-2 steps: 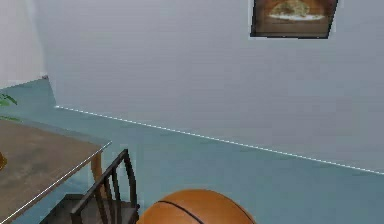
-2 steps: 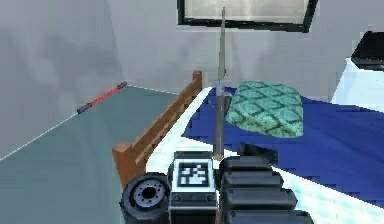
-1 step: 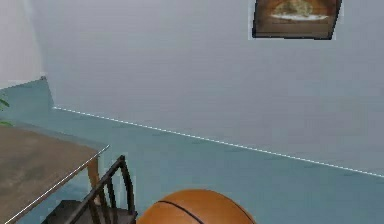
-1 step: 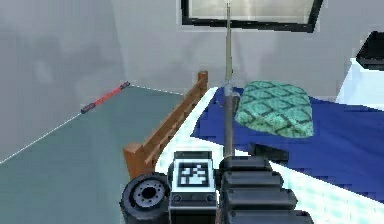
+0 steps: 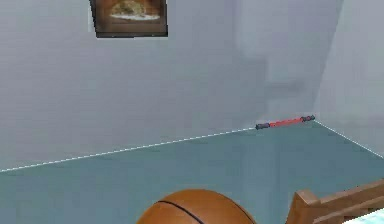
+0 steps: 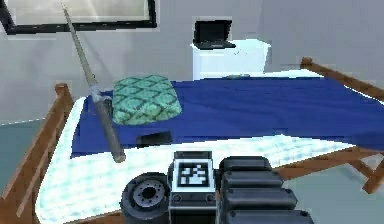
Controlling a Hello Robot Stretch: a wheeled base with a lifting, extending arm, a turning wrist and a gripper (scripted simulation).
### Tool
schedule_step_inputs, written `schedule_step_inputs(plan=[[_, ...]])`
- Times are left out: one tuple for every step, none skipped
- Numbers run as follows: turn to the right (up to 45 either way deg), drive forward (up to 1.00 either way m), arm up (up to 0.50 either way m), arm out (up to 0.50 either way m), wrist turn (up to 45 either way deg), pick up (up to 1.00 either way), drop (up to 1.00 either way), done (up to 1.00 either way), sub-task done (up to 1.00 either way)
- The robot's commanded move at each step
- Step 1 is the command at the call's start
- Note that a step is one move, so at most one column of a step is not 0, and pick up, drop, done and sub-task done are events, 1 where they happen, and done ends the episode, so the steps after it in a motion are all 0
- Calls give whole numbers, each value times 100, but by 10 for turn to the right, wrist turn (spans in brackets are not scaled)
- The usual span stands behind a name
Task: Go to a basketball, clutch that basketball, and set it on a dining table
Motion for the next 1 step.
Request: schedule_step_inputs(plan=[[0, 60, 0, 0, 0, 0, 0, 0, 0]])
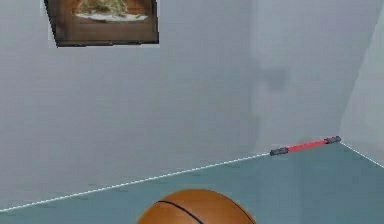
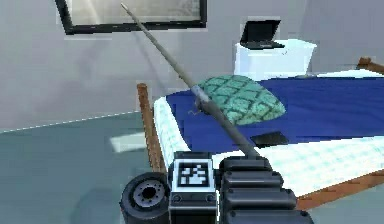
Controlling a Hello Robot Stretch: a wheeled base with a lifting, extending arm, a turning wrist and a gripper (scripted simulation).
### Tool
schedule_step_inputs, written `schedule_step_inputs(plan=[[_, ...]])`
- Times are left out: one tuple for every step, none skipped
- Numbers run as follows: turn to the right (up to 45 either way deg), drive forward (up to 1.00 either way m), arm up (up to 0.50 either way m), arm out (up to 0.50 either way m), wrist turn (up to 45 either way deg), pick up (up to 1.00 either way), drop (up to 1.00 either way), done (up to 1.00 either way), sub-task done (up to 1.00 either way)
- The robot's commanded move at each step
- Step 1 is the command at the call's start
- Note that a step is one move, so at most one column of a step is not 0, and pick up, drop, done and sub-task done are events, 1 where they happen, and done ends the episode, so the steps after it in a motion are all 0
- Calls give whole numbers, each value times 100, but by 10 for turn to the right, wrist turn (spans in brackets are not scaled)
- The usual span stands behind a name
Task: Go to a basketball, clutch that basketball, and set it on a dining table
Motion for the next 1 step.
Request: schedule_step_inputs(plan=[[-450, 0, 0, 0, 0, 0, 0, 0, 0]])
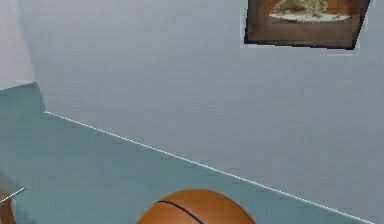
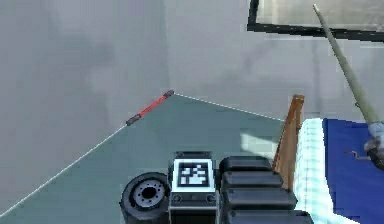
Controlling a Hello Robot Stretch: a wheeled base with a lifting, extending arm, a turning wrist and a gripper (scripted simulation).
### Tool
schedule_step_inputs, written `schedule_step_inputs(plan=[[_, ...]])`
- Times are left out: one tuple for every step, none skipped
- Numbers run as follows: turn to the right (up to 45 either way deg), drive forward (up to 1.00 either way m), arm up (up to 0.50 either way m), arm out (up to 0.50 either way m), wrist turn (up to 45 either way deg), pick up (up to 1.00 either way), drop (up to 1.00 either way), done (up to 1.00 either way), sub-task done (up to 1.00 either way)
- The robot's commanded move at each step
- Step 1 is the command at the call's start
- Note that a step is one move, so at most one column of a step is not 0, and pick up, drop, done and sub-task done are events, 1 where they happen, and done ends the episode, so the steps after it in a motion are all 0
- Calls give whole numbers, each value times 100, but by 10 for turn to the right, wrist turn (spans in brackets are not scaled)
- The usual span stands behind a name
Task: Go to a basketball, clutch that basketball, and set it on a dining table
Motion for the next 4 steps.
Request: schedule_step_inputs(plan=[[-180, 0, 0, 0, 0, 0, 0, 0, 0], [0, 100, 0, 0, 0, 0, 0, 0, 0], [-90, 0, 0, 0, 0, 0, 0, 0, 0], [0, 15, 0, 0, 0, 0, 0, 0, 0]])
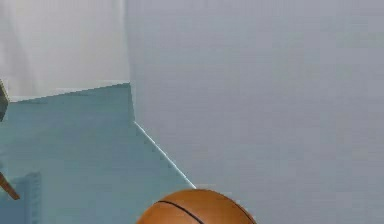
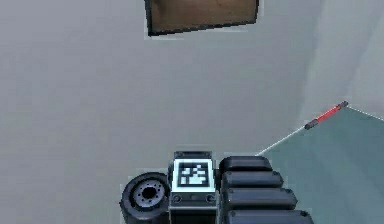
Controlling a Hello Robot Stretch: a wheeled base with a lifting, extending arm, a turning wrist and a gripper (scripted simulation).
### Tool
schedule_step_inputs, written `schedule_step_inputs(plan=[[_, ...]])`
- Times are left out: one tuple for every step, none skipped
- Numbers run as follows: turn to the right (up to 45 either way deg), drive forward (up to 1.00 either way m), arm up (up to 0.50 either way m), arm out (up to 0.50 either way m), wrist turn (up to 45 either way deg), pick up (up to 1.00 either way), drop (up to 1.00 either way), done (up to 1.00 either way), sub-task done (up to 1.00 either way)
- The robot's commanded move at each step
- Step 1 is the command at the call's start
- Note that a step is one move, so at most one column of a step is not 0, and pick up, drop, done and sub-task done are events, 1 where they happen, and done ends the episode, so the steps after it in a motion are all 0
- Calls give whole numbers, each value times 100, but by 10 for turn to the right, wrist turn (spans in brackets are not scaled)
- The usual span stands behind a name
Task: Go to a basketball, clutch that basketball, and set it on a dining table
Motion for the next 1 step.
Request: schedule_step_inputs(plan=[[-330, 0, 0, 0, 0, 0, 0, 0, 0]])
